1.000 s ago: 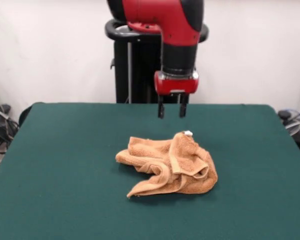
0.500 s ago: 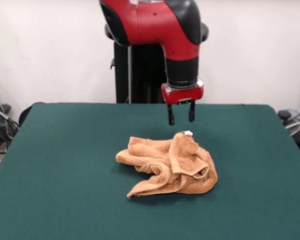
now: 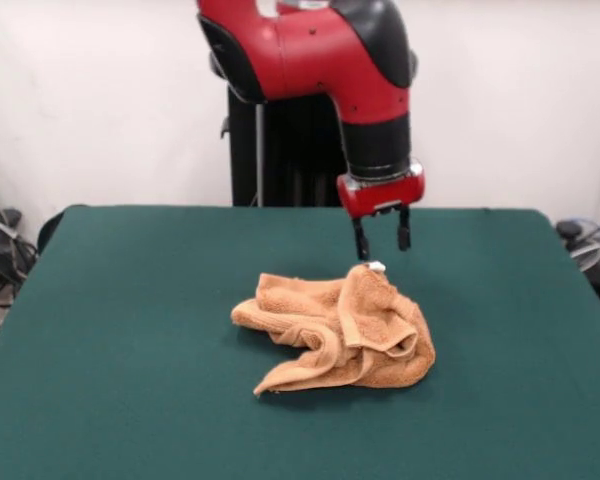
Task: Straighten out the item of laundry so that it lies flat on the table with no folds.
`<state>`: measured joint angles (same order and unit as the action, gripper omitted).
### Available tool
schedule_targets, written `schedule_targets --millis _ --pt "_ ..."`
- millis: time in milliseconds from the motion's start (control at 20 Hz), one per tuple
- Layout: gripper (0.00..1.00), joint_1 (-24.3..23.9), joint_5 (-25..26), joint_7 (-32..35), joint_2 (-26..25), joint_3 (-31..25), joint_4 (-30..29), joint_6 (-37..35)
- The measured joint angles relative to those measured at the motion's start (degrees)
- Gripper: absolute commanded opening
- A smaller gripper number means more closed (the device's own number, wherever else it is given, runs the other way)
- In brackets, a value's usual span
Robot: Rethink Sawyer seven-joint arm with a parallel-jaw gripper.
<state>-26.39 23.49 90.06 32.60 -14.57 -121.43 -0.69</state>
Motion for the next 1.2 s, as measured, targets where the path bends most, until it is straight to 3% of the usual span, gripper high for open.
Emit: schedule_targets --millis 500,850,1200 --pt "1.0 3.15 -0.01 0.0 -0.82 -0.68 10.06 -15.88" --pt "1.0 5.55 0.01 0.0 -5.8 0.07 20.75 -19.61" --pt "1.0 6.62 0.0 0.01 -7.94 0.88 25.5 -22.79"
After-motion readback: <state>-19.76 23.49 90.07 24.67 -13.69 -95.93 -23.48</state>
